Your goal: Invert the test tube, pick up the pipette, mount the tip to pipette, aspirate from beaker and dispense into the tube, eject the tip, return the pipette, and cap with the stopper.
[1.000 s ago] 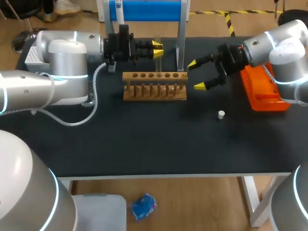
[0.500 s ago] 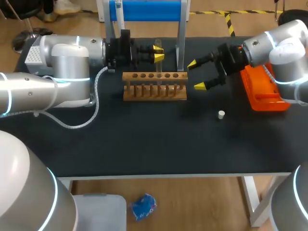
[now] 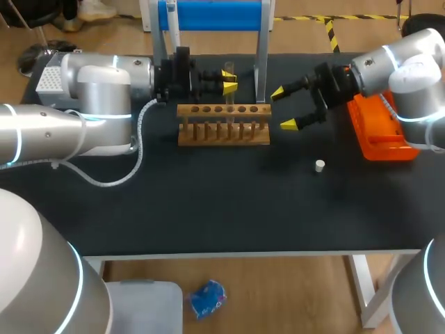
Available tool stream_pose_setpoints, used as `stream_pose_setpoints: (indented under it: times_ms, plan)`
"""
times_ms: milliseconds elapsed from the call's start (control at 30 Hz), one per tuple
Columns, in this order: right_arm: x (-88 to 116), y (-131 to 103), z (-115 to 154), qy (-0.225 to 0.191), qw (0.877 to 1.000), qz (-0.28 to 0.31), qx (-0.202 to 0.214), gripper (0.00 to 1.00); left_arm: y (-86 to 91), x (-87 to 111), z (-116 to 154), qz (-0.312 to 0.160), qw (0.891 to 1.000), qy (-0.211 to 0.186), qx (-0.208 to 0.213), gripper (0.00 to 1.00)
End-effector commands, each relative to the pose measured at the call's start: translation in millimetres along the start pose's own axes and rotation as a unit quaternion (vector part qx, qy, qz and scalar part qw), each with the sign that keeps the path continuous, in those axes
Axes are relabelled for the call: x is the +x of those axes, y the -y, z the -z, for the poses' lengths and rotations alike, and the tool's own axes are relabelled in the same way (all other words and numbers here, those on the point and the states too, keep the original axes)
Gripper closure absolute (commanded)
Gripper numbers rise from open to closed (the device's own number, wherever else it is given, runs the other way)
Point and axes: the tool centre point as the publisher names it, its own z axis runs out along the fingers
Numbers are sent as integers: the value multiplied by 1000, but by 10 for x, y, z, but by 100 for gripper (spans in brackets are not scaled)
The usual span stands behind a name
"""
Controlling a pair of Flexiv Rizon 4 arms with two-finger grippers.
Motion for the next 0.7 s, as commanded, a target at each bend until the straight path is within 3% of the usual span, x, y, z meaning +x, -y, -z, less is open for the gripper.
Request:
stream_pose_setpoints:
  times_ms: [33,700]
  plan:
    - [-6,6,2,-1,1000,0,0,0,-47,-29,-14,4,1000,-3,1,100]
    - [-6,6,2,-1,1000,0,0,0,-174,-28,-26,26,1000,-3,-1,100]
